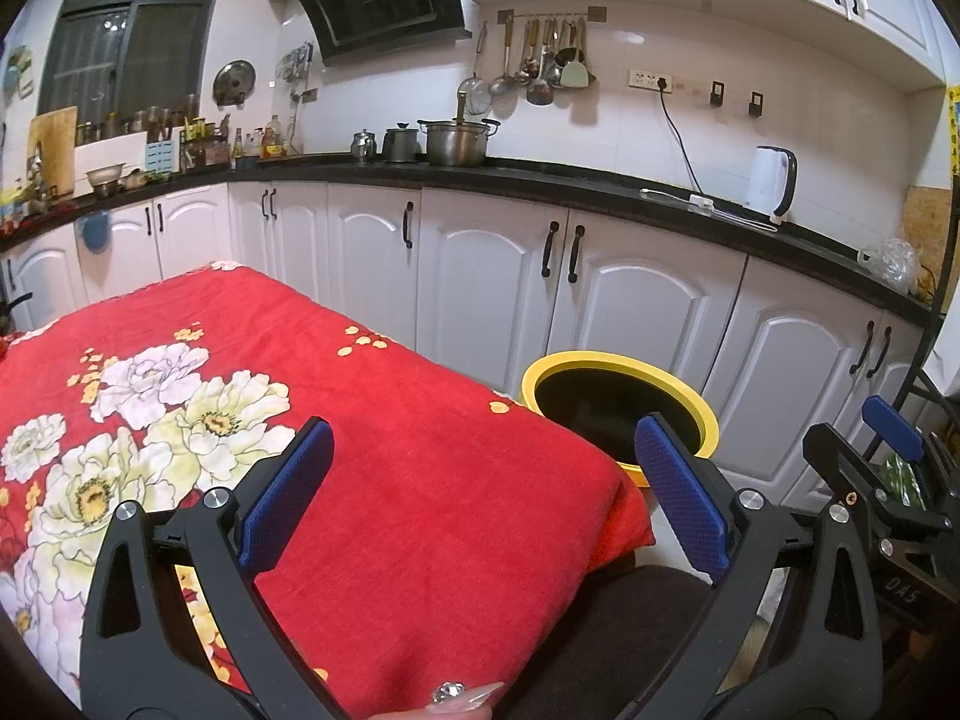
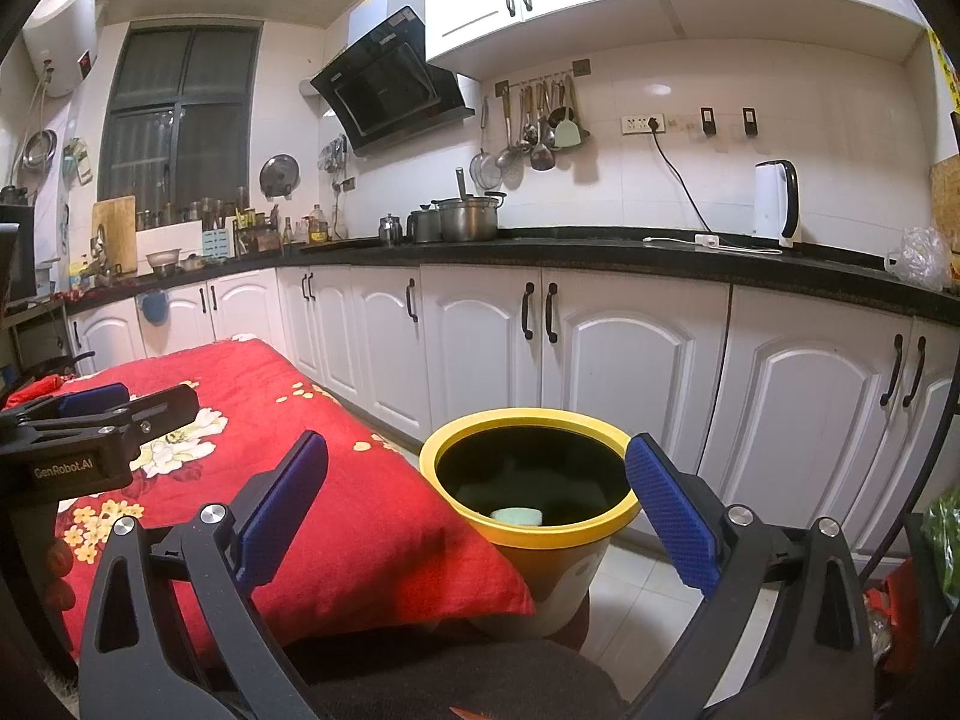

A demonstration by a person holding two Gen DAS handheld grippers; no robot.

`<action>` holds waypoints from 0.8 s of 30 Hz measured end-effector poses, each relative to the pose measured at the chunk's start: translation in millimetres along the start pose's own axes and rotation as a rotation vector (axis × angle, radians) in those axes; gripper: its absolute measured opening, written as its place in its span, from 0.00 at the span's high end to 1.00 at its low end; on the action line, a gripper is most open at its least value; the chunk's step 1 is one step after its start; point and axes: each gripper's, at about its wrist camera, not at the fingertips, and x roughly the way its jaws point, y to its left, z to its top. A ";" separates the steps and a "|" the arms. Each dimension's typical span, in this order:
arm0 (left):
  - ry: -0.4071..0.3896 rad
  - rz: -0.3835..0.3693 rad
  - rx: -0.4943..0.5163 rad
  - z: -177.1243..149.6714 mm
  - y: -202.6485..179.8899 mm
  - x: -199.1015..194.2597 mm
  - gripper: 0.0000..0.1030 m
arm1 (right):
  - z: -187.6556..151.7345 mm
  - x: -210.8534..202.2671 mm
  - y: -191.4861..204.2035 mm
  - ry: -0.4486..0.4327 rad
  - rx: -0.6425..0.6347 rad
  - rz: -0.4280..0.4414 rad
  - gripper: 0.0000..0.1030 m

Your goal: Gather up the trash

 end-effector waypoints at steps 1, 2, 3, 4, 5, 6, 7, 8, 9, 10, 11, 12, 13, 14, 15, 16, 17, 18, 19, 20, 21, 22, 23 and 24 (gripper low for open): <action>0.001 0.000 0.001 0.0 0.0 0.3 0.10 | -0.1 -0.1 -0.1 -0.001 0.000 0.000 0.06; 0.001 0.001 0.001 -0.1 -0.2 0.4 0.10 | 0.0 -0.1 0.0 -0.001 0.000 -0.001 0.06; 0.003 0.000 0.000 -0.3 0.3 0.5 0.10 | 0.5 -0.3 0.2 -0.002 -0.001 -0.002 0.06; 0.004 -0.001 0.000 -0.1 0.1 0.4 0.10 | 0.1 -0.2 -0.1 -0.002 0.001 -0.001 0.06; 0.001 0.001 0.000 -0.4 0.4 0.2 0.10 | 0.1 -0.1 -0.2 -0.002 0.001 -0.001 0.06; 0.000 0.000 -0.001 -0.2 0.3 0.1 0.10 | 0.2 -0.1 -0.1 -0.002 0.001 -0.002 0.06; 0.000 0.000 -0.001 0.0 0.0 0.1 0.10 | 0.3 0.1 0.1 -0.001 0.002 0.000 0.06; -0.001 0.000 -0.003 -0.1 0.2 -0.2 0.10 | 0.1 0.1 -0.3 0.000 0.001 -0.001 0.06; 0.000 -0.002 -0.003 -0.4 0.4 -0.1 0.10 | 0.2 0.1 -0.2 0.000 0.001 -0.001 0.06; 0.000 -0.003 -0.001 -0.7 -0.4 -0.3 0.10 | 0.2 0.0 -0.4 0.000 0.001 -0.001 0.06; 0.000 0.000 0.002 -1.0 -0.7 -0.6 0.10 | 0.3 0.0 -0.4 -0.001 0.001 0.000 0.06; 0.000 0.000 -0.001 -0.9 0.0 -0.3 0.10 | 0.4 0.1 -0.3 -0.002 0.000 -0.002 0.06; 0.002 -0.002 -0.002 -0.7 -0.1 -0.3 0.10 | 0.3 0.2 -0.4 -0.001 0.000 -0.001 0.06; 0.002 -0.001 -0.002 -0.6 -0.5 -0.6 0.10 | 0.3 0.2 -0.5 0.001 0.001 0.000 0.06; 0.003 -0.001 -0.002 -1.0 -0.4 -0.1 0.10 | 0.6 0.1 -0.5 0.001 0.002 -0.001 0.06; 0.003 -0.003 -0.003 -1.0 -0.7 -0.4 0.10 | 0.4 0.2 -0.5 0.001 0.001 -0.001 0.06; 0.002 -0.003 -0.004 -1.0 -0.9 -0.7 0.10 | 0.7 0.4 -0.3 0.003 0.002 -0.002 0.06; 0.004 -0.004 -0.003 -1.6 -0.3 -0.1 0.10 | 0.7 -0.1 -0.4 0.003 0.003 -0.003 0.06; 0.005 -0.004 -0.003 -1.6 -0.6 -0.3 0.10 | 0.4 1.4 -1.1 0.003 0.002 -0.003 0.06; 0.005 -0.004 -0.003 -2.2 0.6 0.6 0.10 | 0.4 1.5 -1.2 0.003 0.001 -0.003 0.06; 0.006 -0.005 -0.004 -2.1 0.7 0.7 0.10 | 0.5 1.4 -1.2 0.002 0.001 -0.002 0.06; 0.009 -0.009 -0.004 -2.4 0.4 0.9 0.10 | 0.5 1.6 -1.4 0.003 0.001 -0.002 0.06; 0.014 -0.008 -0.001 -3.0 0.1 1.7 0.10 | 0.5 1.6 -1.4 0.003 0.001 -0.002 0.06; 0.017 -0.005 -0.001 -3.4 1.5 3.8 0.10 | 0.7 1.8 -1.2 0.006 0.001 -0.002 0.06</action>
